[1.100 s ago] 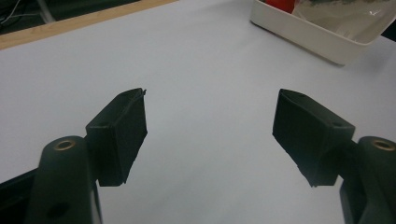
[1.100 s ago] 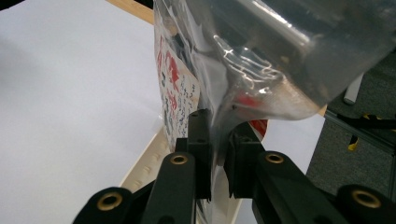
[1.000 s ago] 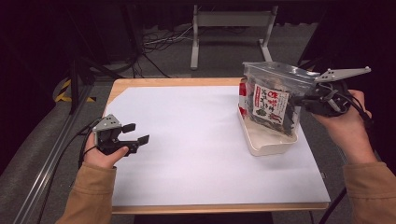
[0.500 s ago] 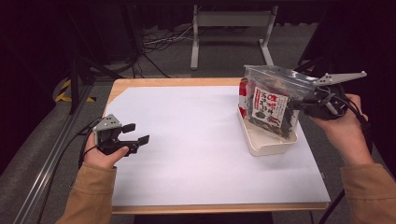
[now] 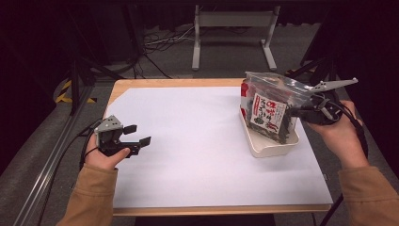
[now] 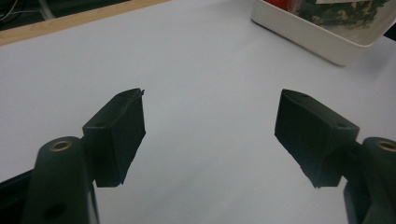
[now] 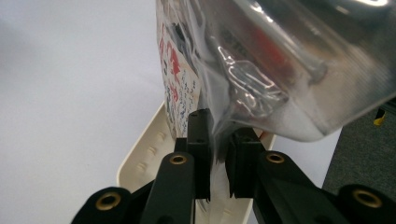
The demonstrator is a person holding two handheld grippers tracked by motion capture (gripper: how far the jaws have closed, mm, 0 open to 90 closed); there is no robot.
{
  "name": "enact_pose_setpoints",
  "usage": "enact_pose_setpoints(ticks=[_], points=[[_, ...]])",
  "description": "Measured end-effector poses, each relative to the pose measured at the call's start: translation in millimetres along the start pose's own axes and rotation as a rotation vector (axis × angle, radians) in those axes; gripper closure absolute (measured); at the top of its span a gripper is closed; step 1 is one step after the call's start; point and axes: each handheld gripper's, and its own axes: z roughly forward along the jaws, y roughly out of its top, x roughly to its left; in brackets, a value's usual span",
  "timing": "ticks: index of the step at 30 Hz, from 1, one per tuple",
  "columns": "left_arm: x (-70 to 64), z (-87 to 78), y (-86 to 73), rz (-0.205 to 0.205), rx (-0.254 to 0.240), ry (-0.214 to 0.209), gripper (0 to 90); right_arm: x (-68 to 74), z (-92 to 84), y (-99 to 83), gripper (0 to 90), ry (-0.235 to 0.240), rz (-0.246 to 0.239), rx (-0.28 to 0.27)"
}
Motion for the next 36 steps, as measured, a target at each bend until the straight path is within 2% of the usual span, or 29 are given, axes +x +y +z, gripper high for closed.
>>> enact_pose_setpoints(ticks=[8, 18, 24, 30, 36], points=[[-1.1, 1.1, 0.1, -0.001, 0.006, 0.0, 24.6, -1.5, 6.0, -6.0, 81.2, 0.018, 0.011, 0.023], [-2.0, 1.8, 0.8, 0.005, 0.008, -0.003, 24.6, -2.7, 12.6, -13.9, 80.9, 0.005, 0.033, 0.06], [-3.2, 3.4, 1.3, 0.004, 0.01, -0.007, 24.5, -7.8, 14.1, -21.0, 80.5, 0.024, 0.057, 0.051], [-3.0, 3.6, 1.2, 0.001, 0.01, -0.011, 24.1, -10.0, 14.6, -22.6, 78.4, 0.025, 0.048, 0.039], [-2.1, 3.0, 0.5, -0.001, 0.012, -0.013, 23.9, -11.3, 22.1, -24.3, 59.5, 0.047, 0.053, 0.003]])
